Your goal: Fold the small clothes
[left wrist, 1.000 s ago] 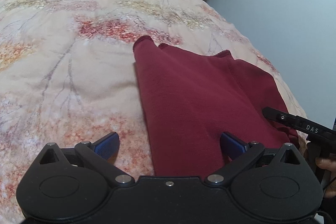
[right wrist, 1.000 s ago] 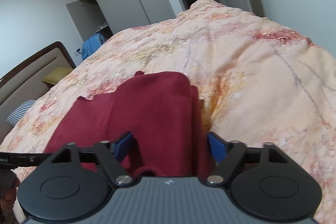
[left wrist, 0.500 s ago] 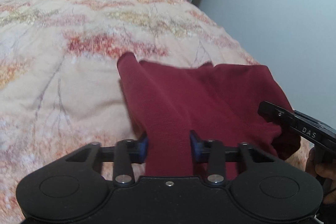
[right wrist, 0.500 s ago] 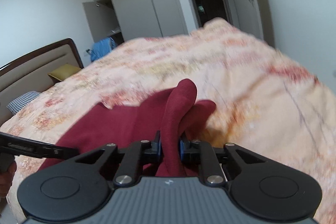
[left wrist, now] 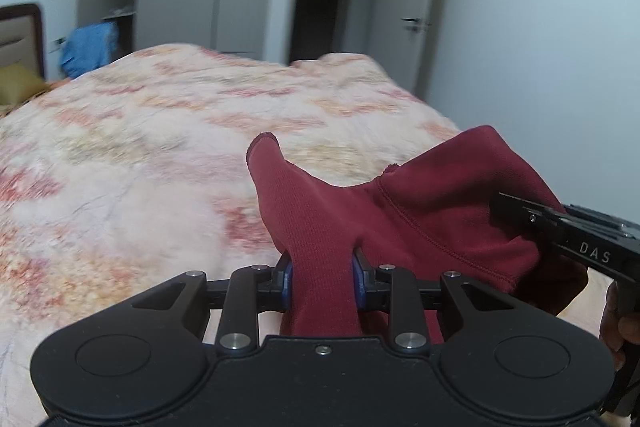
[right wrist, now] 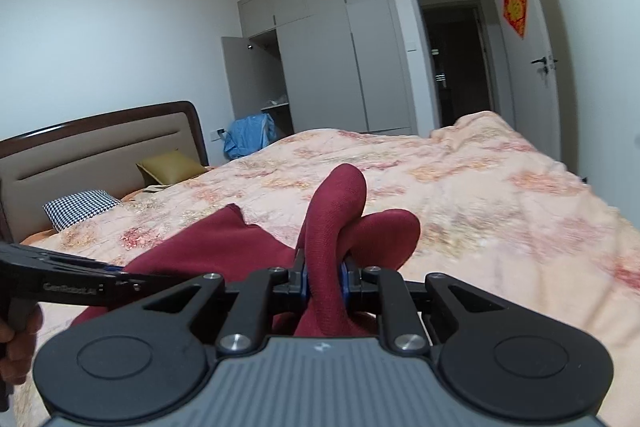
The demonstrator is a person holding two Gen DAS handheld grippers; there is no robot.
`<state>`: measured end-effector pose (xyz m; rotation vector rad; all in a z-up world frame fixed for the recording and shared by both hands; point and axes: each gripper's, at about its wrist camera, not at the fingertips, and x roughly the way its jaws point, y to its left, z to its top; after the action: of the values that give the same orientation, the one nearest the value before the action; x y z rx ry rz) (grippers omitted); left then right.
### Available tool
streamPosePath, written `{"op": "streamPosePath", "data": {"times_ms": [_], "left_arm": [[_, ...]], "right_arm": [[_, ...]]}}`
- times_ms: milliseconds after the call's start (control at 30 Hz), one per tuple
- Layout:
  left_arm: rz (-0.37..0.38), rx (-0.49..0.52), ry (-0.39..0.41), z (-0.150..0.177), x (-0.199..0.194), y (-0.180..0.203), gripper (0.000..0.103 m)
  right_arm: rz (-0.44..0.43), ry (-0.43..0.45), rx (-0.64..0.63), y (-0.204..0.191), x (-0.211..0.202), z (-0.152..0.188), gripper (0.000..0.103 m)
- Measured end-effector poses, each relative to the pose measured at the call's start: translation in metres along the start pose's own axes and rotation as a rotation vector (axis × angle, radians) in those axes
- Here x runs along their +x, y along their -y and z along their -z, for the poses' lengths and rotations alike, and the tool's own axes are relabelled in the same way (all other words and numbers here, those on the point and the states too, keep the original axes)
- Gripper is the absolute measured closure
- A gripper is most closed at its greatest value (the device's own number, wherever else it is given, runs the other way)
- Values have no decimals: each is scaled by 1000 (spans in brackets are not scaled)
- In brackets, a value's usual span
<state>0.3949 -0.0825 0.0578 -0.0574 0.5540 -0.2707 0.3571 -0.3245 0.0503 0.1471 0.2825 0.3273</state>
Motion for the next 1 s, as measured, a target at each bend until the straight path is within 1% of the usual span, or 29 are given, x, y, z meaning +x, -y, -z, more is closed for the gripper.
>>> {"op": "streamPosePath", "data": {"times_ms": [100,167,233,300,367,400,467,500,567,600,633,667,733,767,867,933,1000], "left_arm": [[-28,-37,-43,3,17,-16,72],[-30,-68,-85,9,28,-25,72],[-34,-90,-114,17,37,-30,70],[-39,-95,-114,24,39,-32,66],[-39,-106,-114,30,38,-34,59],[-41,-110,-115,31,38,-34,58],[-46,-108,-118,32,37,-33,46],[-47,-106,-120,32,37,-32,43],[-50,-102,-117,31,33,-28,32],[-52,-102,-111,30,29,-26,30],[-55,-101,-103,29,25,-24,25],[-57,-99,-90,28,19,-22,20],[-62,-94,-61,26,5,-18,15],[-63,-91,-47,24,-2,-17,11],[-63,-85,-1,20,-28,-10,4],[-64,-81,36,19,-48,-6,2],[-66,-80,69,20,-68,-3,1]], "right_arm": [[-8,-38,14,-4,34,1,86],[4,-77,25,-5,51,8,86],[29,-119,34,-2,62,19,85],[83,-150,36,0,66,30,84],[130,-180,45,7,67,38,79],[146,-193,51,10,67,42,76],[168,-209,52,14,66,46,67],[184,-211,46,14,64,47,61],[206,-204,36,12,58,47,58],[212,-198,33,11,54,46,55],[218,-188,28,9,49,45,48],[219,-174,20,7,43,43,45],[219,-142,-4,1,30,38,31],[218,-125,-15,-3,23,34,29],[209,-77,-44,-16,1,26,21],[197,-44,-50,-24,-16,21,14],[185,-13,-54,-33,-33,17,11]]}}
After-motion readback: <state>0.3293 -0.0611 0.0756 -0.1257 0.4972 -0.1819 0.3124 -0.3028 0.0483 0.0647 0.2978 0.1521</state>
